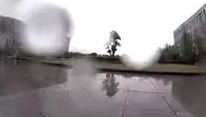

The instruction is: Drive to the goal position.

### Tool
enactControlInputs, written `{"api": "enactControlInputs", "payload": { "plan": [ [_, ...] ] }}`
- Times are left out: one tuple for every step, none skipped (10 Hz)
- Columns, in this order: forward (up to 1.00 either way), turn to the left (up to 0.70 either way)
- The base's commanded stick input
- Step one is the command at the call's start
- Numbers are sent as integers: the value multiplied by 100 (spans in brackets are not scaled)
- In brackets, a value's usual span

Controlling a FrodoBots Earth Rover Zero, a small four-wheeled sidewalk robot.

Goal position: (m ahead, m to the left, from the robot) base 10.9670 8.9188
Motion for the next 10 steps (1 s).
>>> {"api": "enactControlInputs", "payload": {
  "plan": [
    [0,70],
    [0,70],
    [0,70],
    [0,70],
    [0,70],
    [0,70],
    [0,57],
    [0,22],
    [22,0],
    [70,0]
  ]
}}
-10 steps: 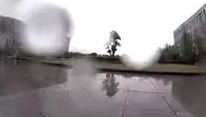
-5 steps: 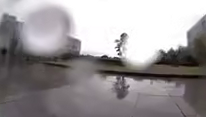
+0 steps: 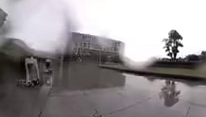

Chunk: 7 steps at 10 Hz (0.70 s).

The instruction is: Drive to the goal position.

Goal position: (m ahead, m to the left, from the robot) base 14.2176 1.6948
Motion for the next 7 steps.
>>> {"api": "enactControlInputs", "payload": {
  "plan": [
    [70,0],
    [70,0],
    [70,0],
    [70,0],
    [70,0],
    [70,0],
    [70,0]
  ]
}}
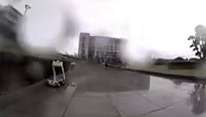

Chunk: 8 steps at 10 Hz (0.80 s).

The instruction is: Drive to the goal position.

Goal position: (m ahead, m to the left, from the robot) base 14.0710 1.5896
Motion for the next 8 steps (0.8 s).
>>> {"api": "enactControlInputs", "payload": {
  "plan": [
    [70,0],
    [70,0],
    [70,0],
    [70,0],
    [70,0],
    [70,0],
    [70,0],
    [70,0]
  ]
}}
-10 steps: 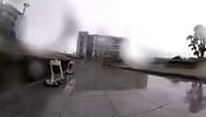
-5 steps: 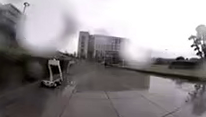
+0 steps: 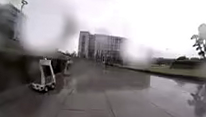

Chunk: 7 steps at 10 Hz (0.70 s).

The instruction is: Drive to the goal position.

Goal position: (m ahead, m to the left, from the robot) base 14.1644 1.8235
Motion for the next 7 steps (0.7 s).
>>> {"api": "enactControlInputs", "payload": {
  "plan": [
    [70,0],
    [70,0],
    [26,0],
    [6,0],
    [1,0],
    [0,0],
    [0,0]
  ]
}}
